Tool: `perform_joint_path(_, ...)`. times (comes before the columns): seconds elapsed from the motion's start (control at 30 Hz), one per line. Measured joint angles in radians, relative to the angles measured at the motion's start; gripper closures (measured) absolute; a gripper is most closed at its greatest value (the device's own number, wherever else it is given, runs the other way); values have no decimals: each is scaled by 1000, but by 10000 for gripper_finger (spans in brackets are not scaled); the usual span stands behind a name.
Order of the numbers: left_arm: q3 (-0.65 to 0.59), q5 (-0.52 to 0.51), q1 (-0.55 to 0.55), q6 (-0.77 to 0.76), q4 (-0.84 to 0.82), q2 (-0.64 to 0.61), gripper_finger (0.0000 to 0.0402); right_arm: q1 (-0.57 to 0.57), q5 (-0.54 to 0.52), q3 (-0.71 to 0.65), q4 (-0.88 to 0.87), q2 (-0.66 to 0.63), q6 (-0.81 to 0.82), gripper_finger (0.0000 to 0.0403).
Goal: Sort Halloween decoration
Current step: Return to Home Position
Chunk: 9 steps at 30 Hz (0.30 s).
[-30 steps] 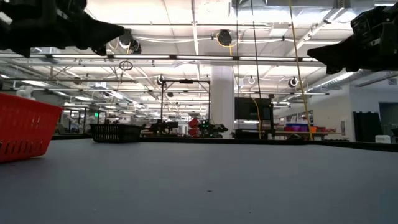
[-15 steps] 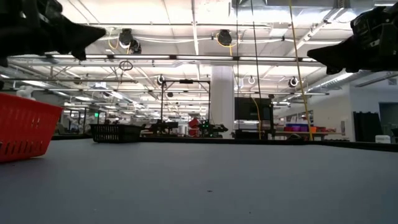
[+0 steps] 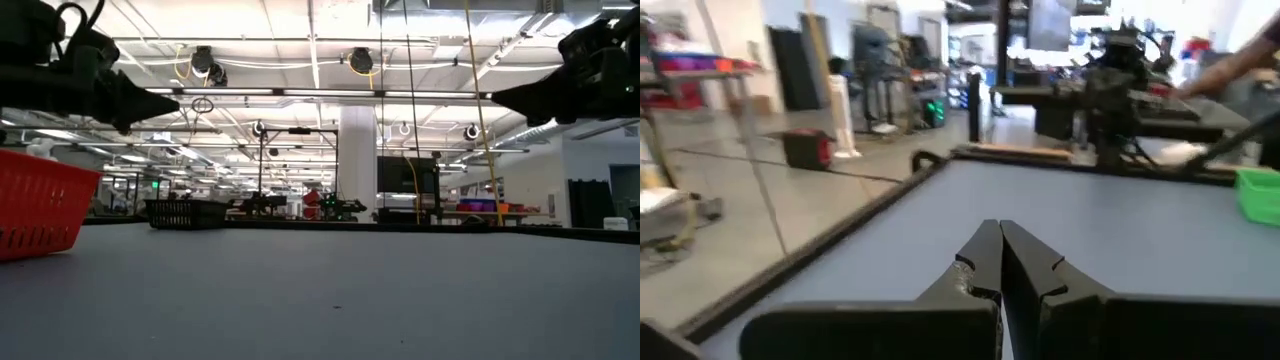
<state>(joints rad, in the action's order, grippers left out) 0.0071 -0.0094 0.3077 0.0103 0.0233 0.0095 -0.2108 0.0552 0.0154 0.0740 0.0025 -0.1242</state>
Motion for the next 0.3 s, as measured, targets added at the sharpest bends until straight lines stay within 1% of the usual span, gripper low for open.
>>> perform_joint_path(0.07,0,25,-3,-4,-5,5,402,0,-21,0,-12,0,4,403)
perform_joint_path(0.17,0,24,-3,1,-6,6,402,0,-45,0,-11,0,4,403)
perform_joint_path(0.23,0,8,-3,28,-5,5,401,0,-81,0,-16,0,9,403)
perform_joint_path(0.3,0,7,-3,50,-6,6,402,0,-138,0,-22,0,35,403)
